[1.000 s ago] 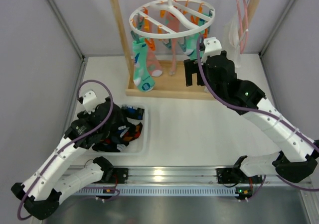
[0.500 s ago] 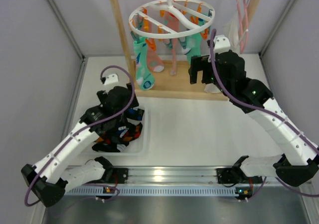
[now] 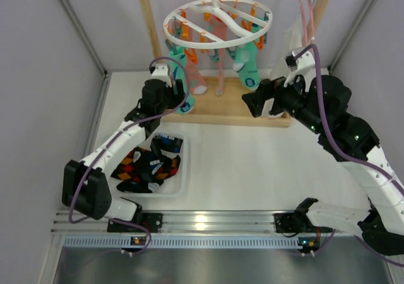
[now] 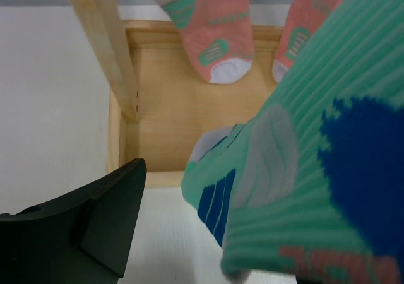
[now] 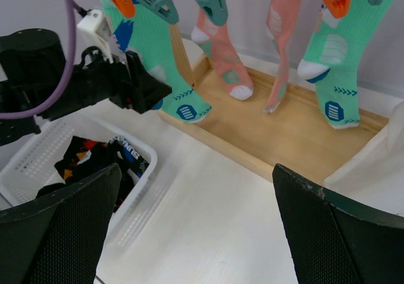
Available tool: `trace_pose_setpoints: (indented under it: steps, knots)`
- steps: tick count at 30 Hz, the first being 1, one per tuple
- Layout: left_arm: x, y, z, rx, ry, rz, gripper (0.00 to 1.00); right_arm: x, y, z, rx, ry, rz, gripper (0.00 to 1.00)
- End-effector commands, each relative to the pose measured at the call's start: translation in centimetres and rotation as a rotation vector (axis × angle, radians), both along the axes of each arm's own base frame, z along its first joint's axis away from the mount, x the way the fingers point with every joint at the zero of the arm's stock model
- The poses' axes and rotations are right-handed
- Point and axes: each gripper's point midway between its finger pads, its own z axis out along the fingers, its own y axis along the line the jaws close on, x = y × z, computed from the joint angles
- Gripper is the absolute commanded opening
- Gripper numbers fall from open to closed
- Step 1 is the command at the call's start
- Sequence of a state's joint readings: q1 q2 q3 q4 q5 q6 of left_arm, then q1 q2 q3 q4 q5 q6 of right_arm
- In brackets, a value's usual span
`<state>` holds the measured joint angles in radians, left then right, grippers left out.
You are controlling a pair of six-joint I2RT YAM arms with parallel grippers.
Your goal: Remove the socks clipped to the hanger
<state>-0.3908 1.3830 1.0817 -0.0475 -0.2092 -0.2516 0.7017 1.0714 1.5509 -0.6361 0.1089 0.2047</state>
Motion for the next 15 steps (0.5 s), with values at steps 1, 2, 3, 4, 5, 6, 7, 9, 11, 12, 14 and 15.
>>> trace_pose_setpoints:
  steps: [1, 2, 3, 4, 5, 6, 7, 9, 11, 12, 14, 15]
  knots:
    - [2.5, -2.2, 5.6, -0.053, -0.171, -0.136, 0.84, -1.1, -0.8, 1.6, 0.03, -0.049, 0.024, 0.99]
    - [2.7, -2.6, 5.4, -0.059, -0.169, -0.153, 0.62, -1.2, -1.0, 1.6, 0.026, -0.052, 0.02, 0.99]
    - [2.6, -3.2, 5.6, -0.081, -0.171, -0.178, 0.48, -1.4, -1.2, 1.8, 0.025, -0.054, 0.015, 0.99]
    - [2.5, -3.8, 5.7, -0.099, -0.169, -0.208, 0.33, -1.3, -1.5, 2.0, 0.026, -0.06, 0.0, 1.0]
    - [2.4, -4.0, 5.8, -0.12, -0.164, -0.205, 0.12, -1.4, -1.8, 2.4, 0.032, -0.069, -0.007, 1.0]
    - [2.4, -4.2, 5.8, -0.124, -0.163, -0.202, 0.03, -1.4, -1.9, 2.7, 0.034, -0.073, -0.015, 0.99]
    - [2.4, -4.2, 5.7, -0.116, -0.165, -0.161, 0.01, -1.2, -2.2, 2.8, 0.035, -0.071, -0.037, 1.0]
    - [1.9, -4.8, 6.0, -0.087, -0.179, -0.136, 0.0, -0.9, -2.7, 4.1, 0.069, -0.075, -0.077, 0.99]
    - [0.7, -6.4, 6.2, -0.052, -0.196, -0.081, 0.0, -0.8, -3.7, 5.8, 0.107, -0.079, -0.135, 0.99]
    - [0.3, -6.8, 6.3, -0.045, -0.2, -0.057, 0.0, -0.3, -3.4, 5.9, 0.104, -0.07, -0.144, 1.0]
    - [-1.4, -8.9, 6.7, -0.035, -0.207, -0.029, 0.0, 0.0, -3.1, 7.4, 0.127, -0.064, -0.148, 0.99]
    - [-1.8, -9.4, 6.8, -0.023, -0.209, -0.011, 0.0, 0.1, -3.1, 7.9, 0.132, -0.061, -0.15, 0.99]
